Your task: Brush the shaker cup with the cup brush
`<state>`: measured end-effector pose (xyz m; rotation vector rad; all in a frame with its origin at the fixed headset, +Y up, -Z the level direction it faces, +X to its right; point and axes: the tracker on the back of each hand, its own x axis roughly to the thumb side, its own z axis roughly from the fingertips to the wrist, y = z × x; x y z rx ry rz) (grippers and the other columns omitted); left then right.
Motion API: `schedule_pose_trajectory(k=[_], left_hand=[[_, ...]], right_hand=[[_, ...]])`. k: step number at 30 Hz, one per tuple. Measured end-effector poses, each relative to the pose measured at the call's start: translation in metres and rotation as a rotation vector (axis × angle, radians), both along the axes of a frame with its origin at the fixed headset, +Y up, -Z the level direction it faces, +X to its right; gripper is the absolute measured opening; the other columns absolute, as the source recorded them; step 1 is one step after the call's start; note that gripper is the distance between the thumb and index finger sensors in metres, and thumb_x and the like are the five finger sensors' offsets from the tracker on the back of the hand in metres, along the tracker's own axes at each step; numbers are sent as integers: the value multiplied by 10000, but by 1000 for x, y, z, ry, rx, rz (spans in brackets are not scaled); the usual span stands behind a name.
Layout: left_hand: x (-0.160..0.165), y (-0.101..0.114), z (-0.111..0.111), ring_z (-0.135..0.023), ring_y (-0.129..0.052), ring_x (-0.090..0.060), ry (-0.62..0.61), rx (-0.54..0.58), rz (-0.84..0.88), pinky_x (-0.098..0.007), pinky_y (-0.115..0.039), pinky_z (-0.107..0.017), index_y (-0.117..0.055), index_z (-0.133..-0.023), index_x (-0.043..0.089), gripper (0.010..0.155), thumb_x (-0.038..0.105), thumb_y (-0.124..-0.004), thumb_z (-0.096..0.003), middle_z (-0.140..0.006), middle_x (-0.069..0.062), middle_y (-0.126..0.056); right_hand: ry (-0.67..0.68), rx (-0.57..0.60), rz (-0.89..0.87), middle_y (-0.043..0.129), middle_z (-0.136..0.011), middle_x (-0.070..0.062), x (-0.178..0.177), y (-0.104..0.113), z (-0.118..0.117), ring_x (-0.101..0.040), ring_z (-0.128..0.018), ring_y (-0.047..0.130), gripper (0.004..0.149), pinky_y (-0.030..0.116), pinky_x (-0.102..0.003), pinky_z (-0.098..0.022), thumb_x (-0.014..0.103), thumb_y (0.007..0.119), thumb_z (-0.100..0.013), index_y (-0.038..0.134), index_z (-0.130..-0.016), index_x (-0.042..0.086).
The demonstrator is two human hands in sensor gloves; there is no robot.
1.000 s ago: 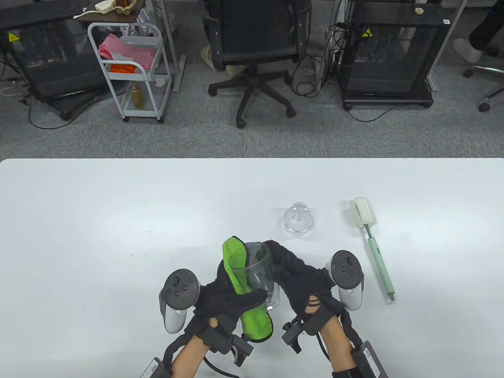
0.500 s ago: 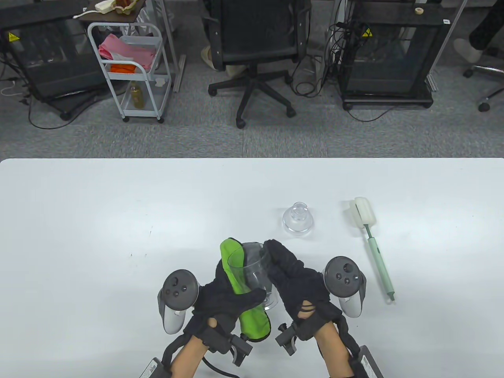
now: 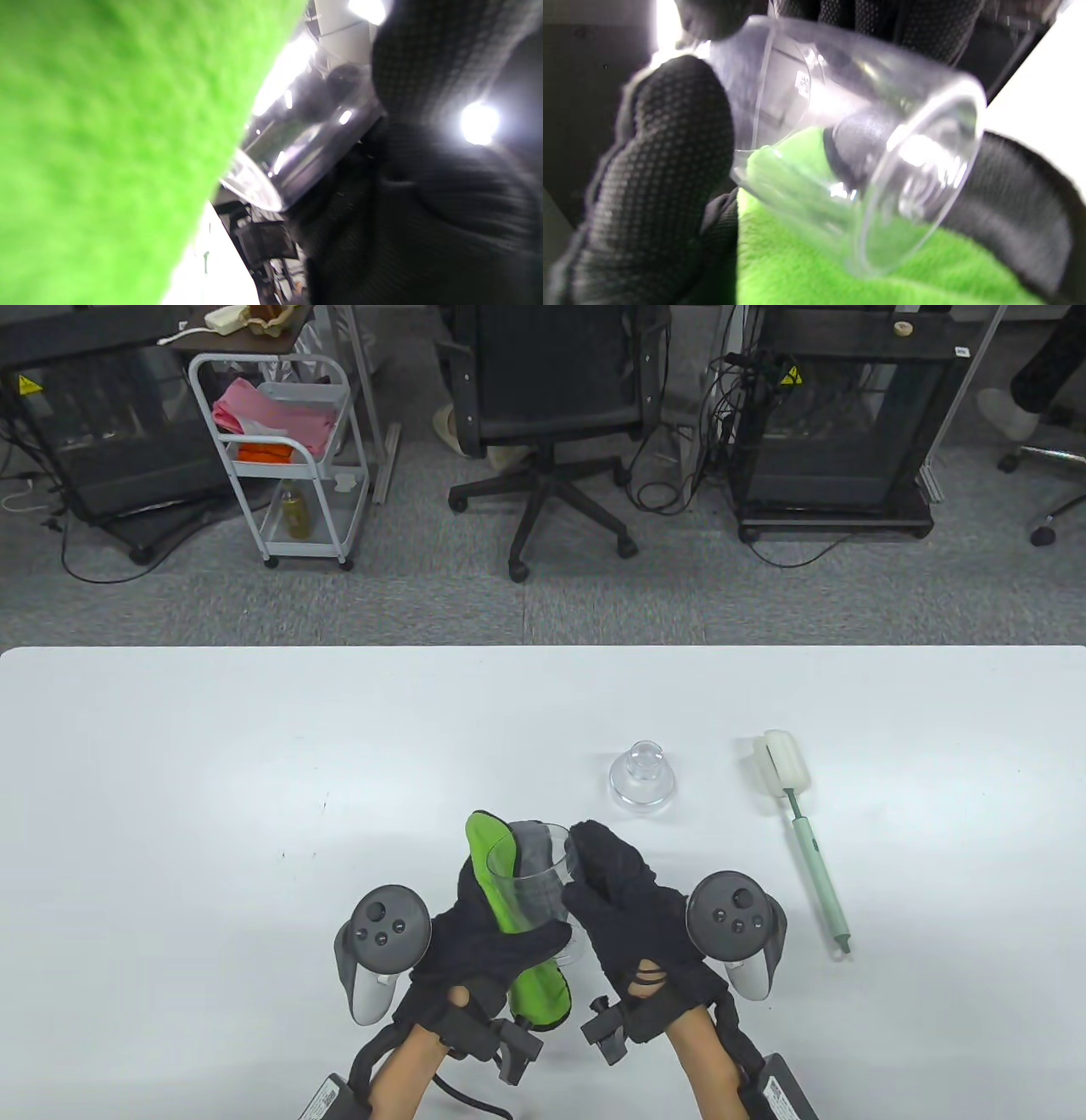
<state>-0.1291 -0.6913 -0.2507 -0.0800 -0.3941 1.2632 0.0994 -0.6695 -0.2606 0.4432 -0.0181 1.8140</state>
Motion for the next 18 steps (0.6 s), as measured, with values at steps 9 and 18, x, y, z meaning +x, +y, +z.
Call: schedule_pose_trajectory(k=[9, 18], left_hand=[[1, 4, 0, -918, -835, -473, 27, 42, -21, -596, -784, -582, -220, -1037, -11, 1160, 570, -948, -346, -1071, -284, -549], [-1, -3, -3, -935, -812, -485, -8, -12, 7, -604, -775, -588, -202, -1036, -17, 1162, 555, -945, -350, -1077, -290, -531]], right_hand=[[-164, 75, 100, 674, -976, -191, 4, 11, 7, -359, -790, 840, 601, 809, -426, -565, 406, 627, -488, 506, -1018, 151], [21, -10, -19, 618, -1010, -244, -7, -3, -2, -423, -854, 758, 686, 754, -496, -604, 436, 617, -460, 470, -1041, 104]])
